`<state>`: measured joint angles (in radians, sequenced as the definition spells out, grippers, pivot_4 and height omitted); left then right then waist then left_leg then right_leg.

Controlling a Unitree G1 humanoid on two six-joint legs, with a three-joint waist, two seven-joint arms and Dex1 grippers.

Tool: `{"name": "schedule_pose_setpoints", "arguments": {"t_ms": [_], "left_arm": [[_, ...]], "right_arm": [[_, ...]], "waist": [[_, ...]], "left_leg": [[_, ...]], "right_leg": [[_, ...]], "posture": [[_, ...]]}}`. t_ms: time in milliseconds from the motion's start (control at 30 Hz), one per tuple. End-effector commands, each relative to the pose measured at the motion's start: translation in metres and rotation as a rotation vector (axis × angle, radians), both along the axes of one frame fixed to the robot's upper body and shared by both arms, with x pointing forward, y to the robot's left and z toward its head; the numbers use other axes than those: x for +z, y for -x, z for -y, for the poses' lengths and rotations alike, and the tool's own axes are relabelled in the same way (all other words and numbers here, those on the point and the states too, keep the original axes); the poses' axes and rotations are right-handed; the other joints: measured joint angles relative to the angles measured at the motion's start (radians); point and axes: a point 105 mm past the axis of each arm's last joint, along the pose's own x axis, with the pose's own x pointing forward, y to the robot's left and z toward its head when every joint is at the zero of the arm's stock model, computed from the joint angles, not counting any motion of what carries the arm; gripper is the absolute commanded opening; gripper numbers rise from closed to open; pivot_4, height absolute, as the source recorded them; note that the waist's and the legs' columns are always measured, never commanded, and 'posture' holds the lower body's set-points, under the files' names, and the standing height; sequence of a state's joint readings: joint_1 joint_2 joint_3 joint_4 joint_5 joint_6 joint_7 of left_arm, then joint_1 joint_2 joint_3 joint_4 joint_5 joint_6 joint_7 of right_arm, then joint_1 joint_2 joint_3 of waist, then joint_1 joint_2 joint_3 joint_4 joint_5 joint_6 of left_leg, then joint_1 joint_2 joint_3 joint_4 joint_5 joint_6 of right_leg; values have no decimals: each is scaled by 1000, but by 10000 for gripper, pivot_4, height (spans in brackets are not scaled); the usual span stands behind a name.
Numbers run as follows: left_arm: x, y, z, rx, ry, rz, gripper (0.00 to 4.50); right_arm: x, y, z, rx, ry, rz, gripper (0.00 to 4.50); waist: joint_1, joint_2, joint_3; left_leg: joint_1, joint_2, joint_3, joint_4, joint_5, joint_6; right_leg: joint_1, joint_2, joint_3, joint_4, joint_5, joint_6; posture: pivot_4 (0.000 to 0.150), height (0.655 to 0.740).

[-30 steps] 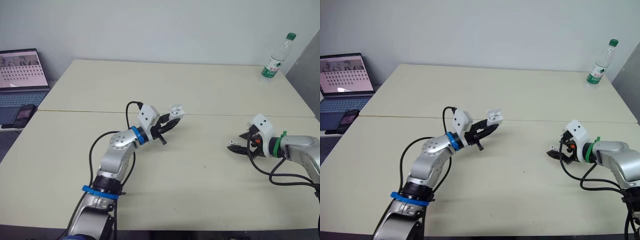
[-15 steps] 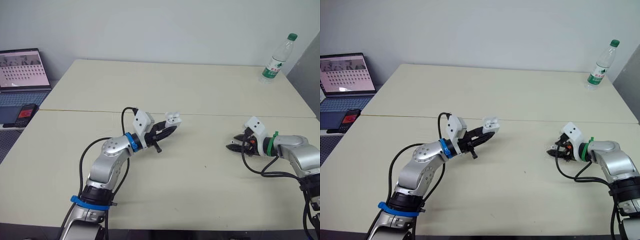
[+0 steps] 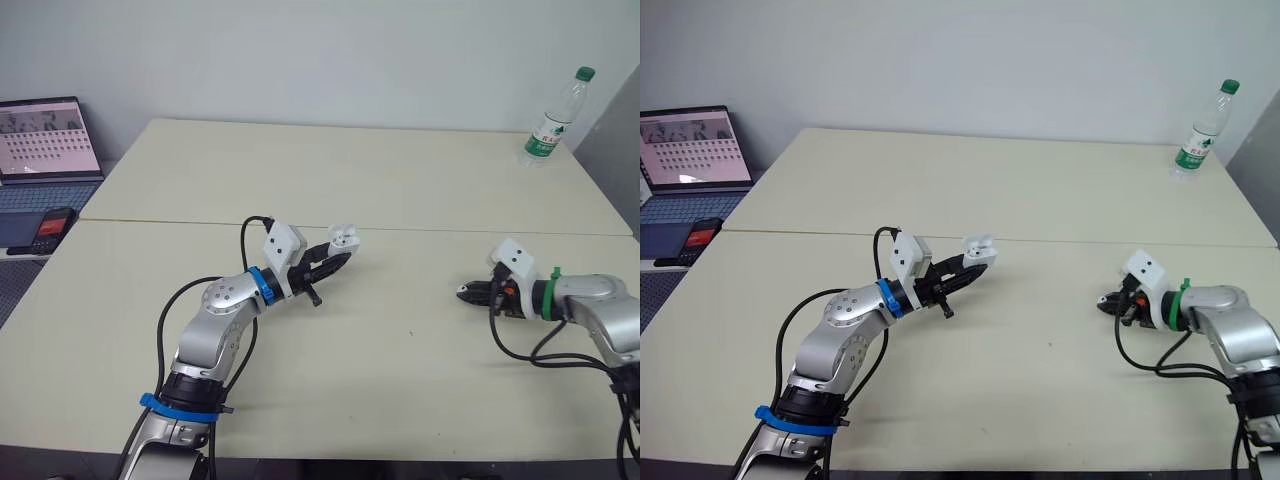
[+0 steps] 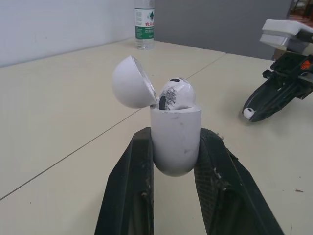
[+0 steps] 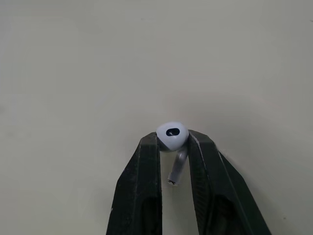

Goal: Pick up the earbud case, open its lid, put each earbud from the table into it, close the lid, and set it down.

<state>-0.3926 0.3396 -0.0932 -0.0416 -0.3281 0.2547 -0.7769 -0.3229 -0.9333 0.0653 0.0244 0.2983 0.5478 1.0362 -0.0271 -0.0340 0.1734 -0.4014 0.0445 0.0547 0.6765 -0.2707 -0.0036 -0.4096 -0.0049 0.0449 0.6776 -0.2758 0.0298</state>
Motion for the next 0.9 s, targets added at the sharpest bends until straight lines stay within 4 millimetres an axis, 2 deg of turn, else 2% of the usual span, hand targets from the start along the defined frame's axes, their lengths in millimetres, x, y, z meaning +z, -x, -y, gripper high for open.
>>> {"name": "schedule_pose_setpoints", "arguments": {"t_ms": [33, 133, 300, 633, 900], "left_arm": [[12, 3, 1, -13, 2, 54, 7427], [11, 5, 1, -17, -3, 54, 7427], [10, 6, 3, -24, -7, 53, 7427], [7, 8, 4, -30, -12, 50, 7427], [6, 8, 4, -23, -16, 49, 7427]], "right_arm": [[16, 22, 4, 174, 107, 59, 3909], [7, 46, 7, 353, 230, 62, 3909], [-4, 71, 1, 568, 290, 73, 3909], [-25, 69, 12, 588, 381, 38, 3909], [-29, 75, 26, 544, 461, -60, 31116]], "waist": [[0, 0, 0], [1, 0, 0], [-4, 0, 0], [-2, 0, 0], [2, 0, 0]], "left_leg": [[0, 0, 0, 0, 0, 0], [1, 0, 0, 0, 0, 0], [3, 0, 1, 0, 0, 0], [4, 0, 2, 2, 0, 0], [4, 0, 0, 2, 0, 0]], "right_leg": [[0, 0, 0, 0, 0, 0], [1, 0, 0, -1, 0, 0], [2, 0, 0, 0, 0, 0], [4, 0, 1, 1, 0, 0], [4, 0, 0, 1, 0, 0]], "posture": [[1500, 7362], [1500, 7362], [1500, 7362], [1500, 7362], [1500, 7362]]}}
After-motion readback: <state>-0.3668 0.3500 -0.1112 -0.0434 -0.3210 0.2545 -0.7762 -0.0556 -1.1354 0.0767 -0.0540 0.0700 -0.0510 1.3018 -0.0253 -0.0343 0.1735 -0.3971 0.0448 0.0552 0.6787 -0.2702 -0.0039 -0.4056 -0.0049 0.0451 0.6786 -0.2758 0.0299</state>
